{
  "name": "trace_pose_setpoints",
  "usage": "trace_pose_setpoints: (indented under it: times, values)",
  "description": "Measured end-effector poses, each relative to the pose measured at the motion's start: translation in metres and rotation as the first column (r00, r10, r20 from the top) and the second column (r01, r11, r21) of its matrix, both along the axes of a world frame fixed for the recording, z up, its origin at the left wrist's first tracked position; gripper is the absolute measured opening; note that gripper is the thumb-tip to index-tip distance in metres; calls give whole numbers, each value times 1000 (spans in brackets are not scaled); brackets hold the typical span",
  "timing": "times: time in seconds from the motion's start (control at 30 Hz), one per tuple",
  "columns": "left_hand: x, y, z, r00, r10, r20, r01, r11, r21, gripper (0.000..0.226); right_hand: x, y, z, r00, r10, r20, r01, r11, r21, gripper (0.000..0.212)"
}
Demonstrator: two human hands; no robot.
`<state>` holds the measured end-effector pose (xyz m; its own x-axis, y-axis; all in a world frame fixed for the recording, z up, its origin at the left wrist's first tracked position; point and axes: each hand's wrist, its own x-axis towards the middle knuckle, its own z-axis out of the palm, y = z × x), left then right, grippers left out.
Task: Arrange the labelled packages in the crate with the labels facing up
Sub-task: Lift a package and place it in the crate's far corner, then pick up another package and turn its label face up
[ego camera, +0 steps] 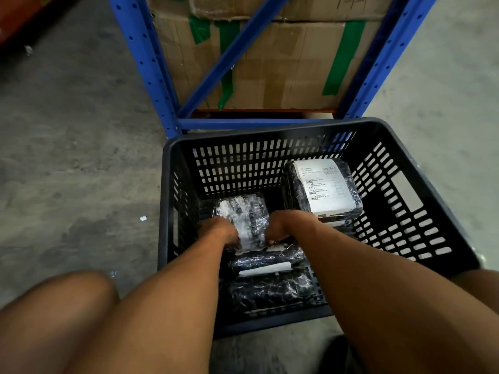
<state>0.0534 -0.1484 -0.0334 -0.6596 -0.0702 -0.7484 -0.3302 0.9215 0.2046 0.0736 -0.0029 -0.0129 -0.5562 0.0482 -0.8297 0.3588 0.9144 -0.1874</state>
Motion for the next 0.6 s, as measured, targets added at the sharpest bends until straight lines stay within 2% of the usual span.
trace_pose_setpoints:
  times: [0.03, 0.13, 0.2, 0.27, 0.33, 0.4, 0.5, 0.6]
  values:
    - [-1, -1, -2, 998, 52, -28, -51, 998, 36, 58, -2, -2, -3, 999, -8, -36, 8, 1000, -4, 22]
    - [2, 2, -6, 986, 152, 67, -161, 973, 162, 72, -1, -14, -17, 997, -18, -74, 17, 1000, -6, 19]
    - [6, 4, -14, 974, 204, 99, -219, 959, 182, 82, -2, -20, -27, 989, -103, -109, 101, 995, -26, 31]
    - [6, 8, -22, 944, 317, 89, -329, 915, 232, 74, -6, -24, -34, 950, -263, -167, 248, 963, -104, 29]
    - [6, 10, -27, 889, 448, 92, -454, 842, 290, 66, -10, -25, -41, 866, -468, -178, 437, 880, -188, 18]
    - [5, 9, -32, 825, 554, 110, -558, 768, 315, 62, -11, -23, -46, 781, -601, -170, 566, 796, -212, 26]
    - [0, 3, -32, 747, 658, 94, -646, 685, 336, 50, -9, -21, -50, 707, -694, -138, 649, 713, -264, 35]
    - [-8, -3, -30, 663, 748, 34, -699, 603, 385, 39, -6, -21, -49, 695, -695, -183, 639, 714, -284, 44]
